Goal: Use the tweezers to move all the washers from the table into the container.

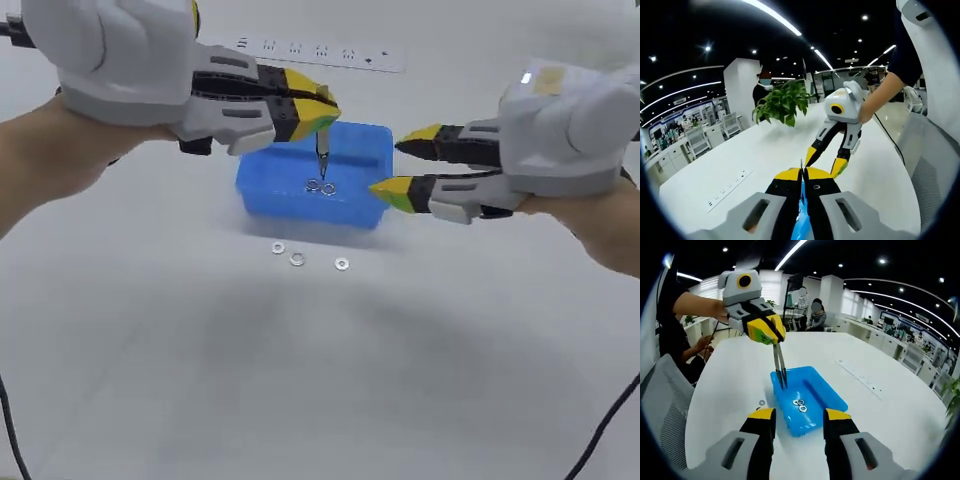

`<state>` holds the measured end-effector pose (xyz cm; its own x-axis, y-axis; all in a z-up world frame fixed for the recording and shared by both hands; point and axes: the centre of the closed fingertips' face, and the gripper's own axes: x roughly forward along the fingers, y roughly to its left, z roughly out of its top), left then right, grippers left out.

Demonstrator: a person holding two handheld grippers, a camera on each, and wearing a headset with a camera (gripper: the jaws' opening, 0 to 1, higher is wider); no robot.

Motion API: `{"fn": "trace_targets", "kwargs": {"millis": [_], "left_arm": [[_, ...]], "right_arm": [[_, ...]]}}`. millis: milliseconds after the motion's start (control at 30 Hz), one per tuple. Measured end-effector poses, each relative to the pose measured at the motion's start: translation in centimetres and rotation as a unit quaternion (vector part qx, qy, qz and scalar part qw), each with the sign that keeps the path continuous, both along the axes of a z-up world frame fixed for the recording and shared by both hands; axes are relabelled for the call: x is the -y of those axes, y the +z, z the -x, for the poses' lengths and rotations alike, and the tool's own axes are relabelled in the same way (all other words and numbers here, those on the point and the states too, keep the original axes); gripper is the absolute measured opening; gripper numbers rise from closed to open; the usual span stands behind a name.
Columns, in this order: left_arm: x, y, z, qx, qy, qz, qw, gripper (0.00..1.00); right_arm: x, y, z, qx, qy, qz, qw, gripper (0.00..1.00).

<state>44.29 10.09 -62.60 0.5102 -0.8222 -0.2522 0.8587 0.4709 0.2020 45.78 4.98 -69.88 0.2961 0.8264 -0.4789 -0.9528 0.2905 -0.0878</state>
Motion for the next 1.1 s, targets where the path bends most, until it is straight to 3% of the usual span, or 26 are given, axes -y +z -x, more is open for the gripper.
{"fn": "trace_targets", "kwargs": {"millis": [267, 333, 500, 767, 967, 1100], "left_arm": [[1.6, -0.5, 2.3, 0.006, -0.028, 0.019, 0.9994, 0.05], [2.2, -0.5, 3.2, 0.006, -0.034, 0.023, 0.9991, 0.06], [2.1, -1.5, 4.2, 0.001, -0.034, 0.021, 0.9992, 0.06], [2.0, -3.8, 5.2, -0.026, -0.034, 0.031, 0.9986, 0.05], [2.7, -4.7, 5.5, -0.033, -0.045, 0.033, 0.9979, 0.06], [3.1, -5.2, 5.3, -0.039, -0.05, 0.028, 0.9976, 0.06]], "right_arm": [[3.9, -1.9, 1.3, -0.029, -0.029, 0.018, 0.999, 0.5], [4.1, -2.1, 1.9, -0.032, -0.026, 0.021, 0.9989, 0.53], [4.2, -2.2, 3.8, -0.034, -0.015, 0.021, 0.9991, 0.59], [4.1, -2.6, 6.2, -0.046, 0.001, 0.023, 0.9987, 0.81], [5.2, -5.2, 8.4, -0.06, 0.01, 0.064, 0.9961, 0.9], [5.2, -6.3, 9.8, -0.069, 0.013, 0.07, 0.9951, 0.96]]}}
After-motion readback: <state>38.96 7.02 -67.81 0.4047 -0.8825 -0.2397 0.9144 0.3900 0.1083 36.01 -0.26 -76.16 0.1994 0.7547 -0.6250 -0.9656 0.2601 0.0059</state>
